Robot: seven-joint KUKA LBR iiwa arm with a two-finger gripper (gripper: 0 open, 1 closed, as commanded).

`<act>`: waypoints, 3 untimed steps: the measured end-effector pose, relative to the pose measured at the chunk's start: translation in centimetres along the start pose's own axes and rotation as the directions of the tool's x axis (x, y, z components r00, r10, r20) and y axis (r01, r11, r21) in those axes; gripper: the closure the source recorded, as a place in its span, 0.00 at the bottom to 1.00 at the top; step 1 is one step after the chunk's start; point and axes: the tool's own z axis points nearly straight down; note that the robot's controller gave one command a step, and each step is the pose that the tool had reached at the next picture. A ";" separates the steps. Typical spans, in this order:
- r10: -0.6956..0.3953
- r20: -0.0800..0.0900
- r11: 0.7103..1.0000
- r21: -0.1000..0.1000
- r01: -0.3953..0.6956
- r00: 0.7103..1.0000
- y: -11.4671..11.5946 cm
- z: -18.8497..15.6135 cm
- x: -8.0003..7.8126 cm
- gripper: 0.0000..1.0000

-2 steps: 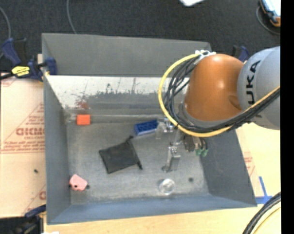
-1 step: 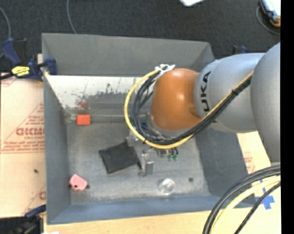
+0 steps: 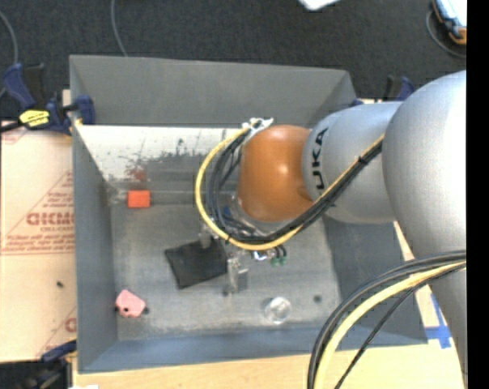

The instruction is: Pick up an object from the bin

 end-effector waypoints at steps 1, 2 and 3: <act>0.185 0.003 0.983 0.000 -0.185 0.983 -0.3 -0.2 -6.0 0.00; -0.045 0.003 0.999 0.000 0.045 0.999 0.0 -0.1 -4.6 1.00; -0.043 0.003 0.999 0.000 0.043 0.999 0.0 -0.1 -4.6 1.00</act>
Offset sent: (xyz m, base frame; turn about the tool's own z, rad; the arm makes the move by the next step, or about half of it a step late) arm 0.0428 0.0143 -0.0001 -0.0469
